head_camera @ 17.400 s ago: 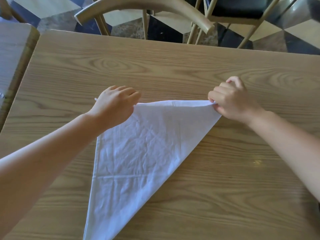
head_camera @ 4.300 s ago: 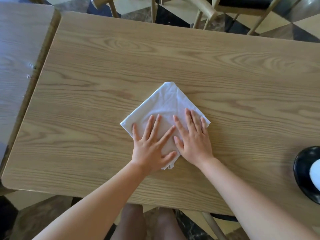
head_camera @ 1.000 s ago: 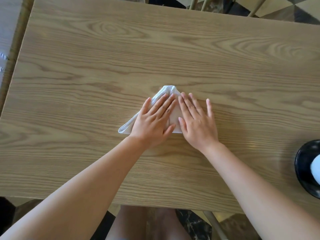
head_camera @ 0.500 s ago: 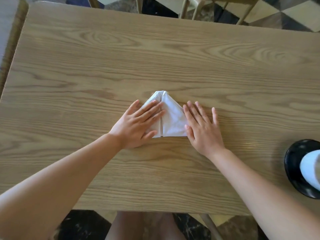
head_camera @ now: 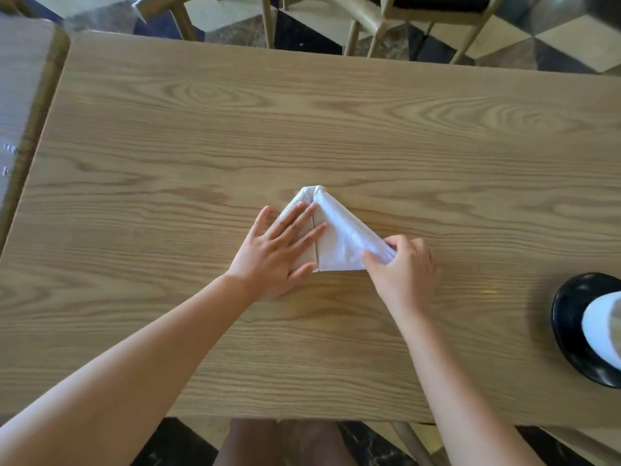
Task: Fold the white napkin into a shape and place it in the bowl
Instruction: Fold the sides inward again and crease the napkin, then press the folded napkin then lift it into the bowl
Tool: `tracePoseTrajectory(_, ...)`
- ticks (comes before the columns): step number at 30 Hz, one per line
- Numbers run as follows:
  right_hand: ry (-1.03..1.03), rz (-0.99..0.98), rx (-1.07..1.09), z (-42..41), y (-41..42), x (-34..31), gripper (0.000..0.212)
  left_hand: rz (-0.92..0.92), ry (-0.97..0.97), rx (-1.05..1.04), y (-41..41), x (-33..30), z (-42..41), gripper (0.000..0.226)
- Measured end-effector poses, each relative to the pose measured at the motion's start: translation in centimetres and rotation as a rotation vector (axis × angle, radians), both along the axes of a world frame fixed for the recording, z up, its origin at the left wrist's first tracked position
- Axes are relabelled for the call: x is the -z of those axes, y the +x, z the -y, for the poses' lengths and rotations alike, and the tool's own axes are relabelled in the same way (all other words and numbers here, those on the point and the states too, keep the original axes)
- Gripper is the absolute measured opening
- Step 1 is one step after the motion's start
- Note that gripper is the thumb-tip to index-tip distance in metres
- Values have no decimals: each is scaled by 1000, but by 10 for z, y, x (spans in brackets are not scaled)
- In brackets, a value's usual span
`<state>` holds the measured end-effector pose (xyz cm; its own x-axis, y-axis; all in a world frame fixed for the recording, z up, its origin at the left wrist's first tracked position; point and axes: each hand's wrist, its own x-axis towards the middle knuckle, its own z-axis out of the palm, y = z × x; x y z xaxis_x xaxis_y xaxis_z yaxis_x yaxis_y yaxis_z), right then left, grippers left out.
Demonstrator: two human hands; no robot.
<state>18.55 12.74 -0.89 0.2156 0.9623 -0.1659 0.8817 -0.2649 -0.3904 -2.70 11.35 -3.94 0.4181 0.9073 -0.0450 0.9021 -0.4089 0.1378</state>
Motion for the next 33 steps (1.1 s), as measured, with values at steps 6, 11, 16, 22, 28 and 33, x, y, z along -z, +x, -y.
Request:
tracePoseTrajectory(6, 45, -543, 47, -7, -16, -41, 19, 61, -102, -48, 1, -3, -2, 64)
tracePoseTrajectory(11, 248, -666, -48, 13, -48, -68, 26, 464, -354, -290, 8, -36, -17, 65)
tracePoseTrajectory(16, 372, -543, -176, 23, -68, -66, 21, 1041, -589, -720, -16, -74, -54, 41)
tracePoseTrajectory(22, 418, -469, -220, 27, -75, -59, 22, 967, -1105, -760, -22, -69, -93, 48)
tracePoseTrajectory(28, 502, -376, -417, 38, -102, -43, 24, 589, -1025, -556, -10, -73, -119, 24)
tracePoseTrajectory(33, 524, -299, -586, 43, -130, -15, 17, 473, -1093, -399, -15, -79, -129, 15)
